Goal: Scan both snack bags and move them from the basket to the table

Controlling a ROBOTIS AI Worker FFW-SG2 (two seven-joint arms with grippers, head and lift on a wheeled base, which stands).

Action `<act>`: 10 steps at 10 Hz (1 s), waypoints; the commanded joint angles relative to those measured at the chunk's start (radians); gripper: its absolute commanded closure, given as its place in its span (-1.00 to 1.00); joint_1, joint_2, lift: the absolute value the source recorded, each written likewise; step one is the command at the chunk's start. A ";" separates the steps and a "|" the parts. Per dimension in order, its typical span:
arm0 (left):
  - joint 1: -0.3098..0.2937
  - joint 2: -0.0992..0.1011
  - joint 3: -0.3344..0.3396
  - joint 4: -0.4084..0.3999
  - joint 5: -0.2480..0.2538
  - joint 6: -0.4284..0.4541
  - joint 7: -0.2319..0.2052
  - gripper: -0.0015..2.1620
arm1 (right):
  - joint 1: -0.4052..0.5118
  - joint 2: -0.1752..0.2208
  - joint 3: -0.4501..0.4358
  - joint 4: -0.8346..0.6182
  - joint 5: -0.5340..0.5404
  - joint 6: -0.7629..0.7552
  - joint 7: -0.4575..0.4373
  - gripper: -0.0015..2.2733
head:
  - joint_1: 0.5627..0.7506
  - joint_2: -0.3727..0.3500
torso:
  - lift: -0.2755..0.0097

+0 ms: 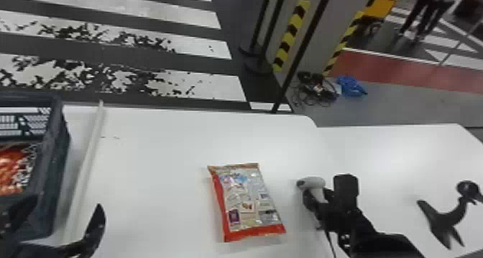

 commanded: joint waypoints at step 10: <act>-0.046 0.006 -0.046 0.031 -0.011 0.003 0.004 -0.94 | 0.336 0.164 -0.003 -0.619 -0.065 0.230 -0.025 0.98 | 0.41 -0.94 | 0.24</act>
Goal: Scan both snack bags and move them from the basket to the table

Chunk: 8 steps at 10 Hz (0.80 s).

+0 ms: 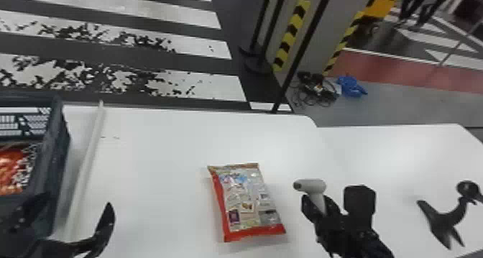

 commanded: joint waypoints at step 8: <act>0.006 0.001 -0.017 -0.021 -0.015 -0.002 0.007 -0.94 | 0.056 0.059 0.086 -0.112 -0.054 0.109 0.015 0.98 | 0.41 -0.79 | 0.24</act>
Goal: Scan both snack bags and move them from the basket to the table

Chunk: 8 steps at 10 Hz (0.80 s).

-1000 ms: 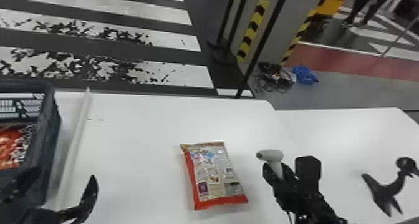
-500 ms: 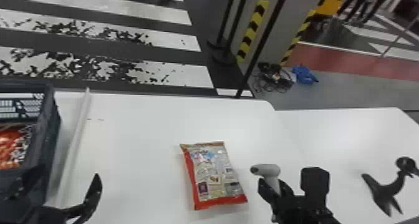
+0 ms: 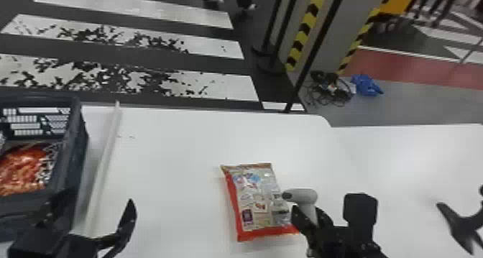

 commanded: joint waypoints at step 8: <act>0.010 0.003 0.000 -0.007 -0.013 0.000 0.005 -0.94 | -0.040 0.000 0.060 0.099 0.013 -0.061 -0.003 0.98 | 0.41 -0.65 | 0.24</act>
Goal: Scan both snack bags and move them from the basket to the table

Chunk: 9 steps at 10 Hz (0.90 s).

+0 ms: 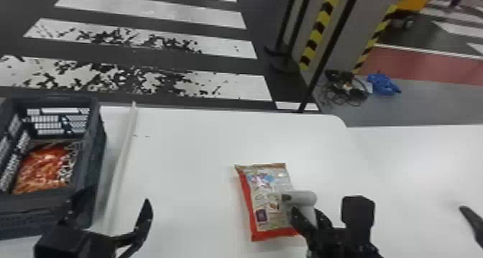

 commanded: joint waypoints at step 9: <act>0.012 0.002 -0.003 -0.011 -0.017 -0.003 0.012 -0.94 | -0.037 -0.008 -0.046 0.025 0.004 -0.049 0.001 0.98 | 0.41 -0.67 | 0.24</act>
